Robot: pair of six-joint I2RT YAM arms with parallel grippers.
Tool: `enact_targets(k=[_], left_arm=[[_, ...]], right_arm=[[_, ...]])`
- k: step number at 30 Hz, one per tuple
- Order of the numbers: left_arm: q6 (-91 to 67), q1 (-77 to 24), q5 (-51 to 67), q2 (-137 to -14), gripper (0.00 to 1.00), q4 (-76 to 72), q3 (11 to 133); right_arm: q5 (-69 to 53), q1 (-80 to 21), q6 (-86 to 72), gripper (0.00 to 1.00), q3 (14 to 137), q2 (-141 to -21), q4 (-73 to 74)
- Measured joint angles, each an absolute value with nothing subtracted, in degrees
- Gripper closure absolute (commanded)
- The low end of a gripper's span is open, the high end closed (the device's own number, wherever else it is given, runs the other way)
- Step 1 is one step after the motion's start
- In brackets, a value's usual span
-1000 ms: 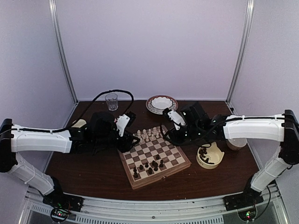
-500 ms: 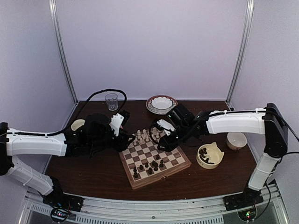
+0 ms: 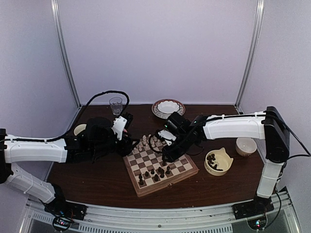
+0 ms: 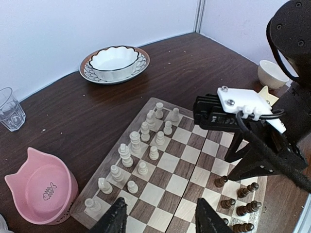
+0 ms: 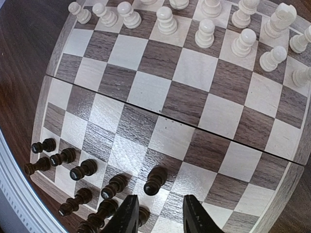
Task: Set up the chess pieces on the board
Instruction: Move the pawn to e7.
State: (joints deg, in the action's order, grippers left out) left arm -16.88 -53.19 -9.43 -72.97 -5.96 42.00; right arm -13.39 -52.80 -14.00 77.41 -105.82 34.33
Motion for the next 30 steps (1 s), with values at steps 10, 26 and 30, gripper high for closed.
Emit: enact_targets(k=[10,26,30], left_arm=[[-17.06,-53.19,-9.41,-72.97,0.51,-5.96,42.0],[-17.08,-53.19,-8.97,-72.97,0.51,-5.96,42.0],[-17.08,-53.19,-8.8,-73.01,0.51,-5.93,42.0]], right_arm=[[-13.06,-53.74,-14.41,0.7,79.4,-108.97,35.68],[-13.08,-53.93,-14.76,0.75,81.25,-110.61,36.77],[-13.08,-54.04,-14.74,0.78,81.52,-111.15,37.06]])
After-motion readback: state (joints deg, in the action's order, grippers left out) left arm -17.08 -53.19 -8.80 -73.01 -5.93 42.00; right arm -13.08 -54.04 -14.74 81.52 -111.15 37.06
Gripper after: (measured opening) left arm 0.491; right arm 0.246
